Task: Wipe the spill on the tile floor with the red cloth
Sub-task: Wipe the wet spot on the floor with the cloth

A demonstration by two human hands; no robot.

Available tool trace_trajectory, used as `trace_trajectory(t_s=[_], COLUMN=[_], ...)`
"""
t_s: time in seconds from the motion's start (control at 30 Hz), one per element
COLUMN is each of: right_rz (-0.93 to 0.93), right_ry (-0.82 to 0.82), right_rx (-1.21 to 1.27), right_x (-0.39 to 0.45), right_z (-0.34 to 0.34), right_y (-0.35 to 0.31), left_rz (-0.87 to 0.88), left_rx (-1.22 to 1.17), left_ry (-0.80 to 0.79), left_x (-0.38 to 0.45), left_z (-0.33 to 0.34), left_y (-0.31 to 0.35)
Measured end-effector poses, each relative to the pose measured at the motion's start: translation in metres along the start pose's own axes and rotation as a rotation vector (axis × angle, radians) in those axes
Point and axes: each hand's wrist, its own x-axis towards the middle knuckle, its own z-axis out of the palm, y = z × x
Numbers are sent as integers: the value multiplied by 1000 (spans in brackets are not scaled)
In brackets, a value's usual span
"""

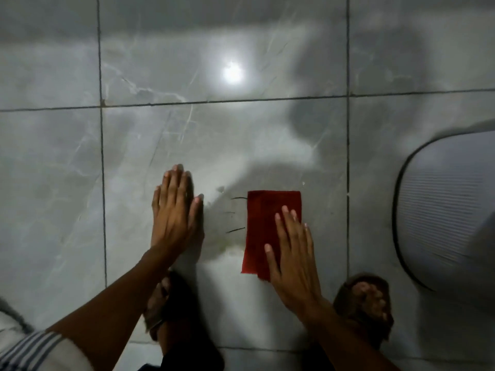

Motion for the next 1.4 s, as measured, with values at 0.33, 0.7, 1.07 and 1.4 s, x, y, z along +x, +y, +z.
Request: trace_trajectory(t_s=[0.33,0.7,1.07,1.4], right_rz=[-251,-107,-91,-82], right_ry=[-13,-9,123,36], right_rx=[-245,-307,-240,-302], right_x=[49,-54,81,-12], right_z=[56,71,63,41], right_y=[-33,-13,-77,11], left_rz=[88,105,69,66], left_rx=[100,61,-74,-59], left_ry=[167,184,226,260], left_x=[-17,-20,-18,-19], left_z=[40,42,39,38], left_y=[-24,-25,-25,-24])
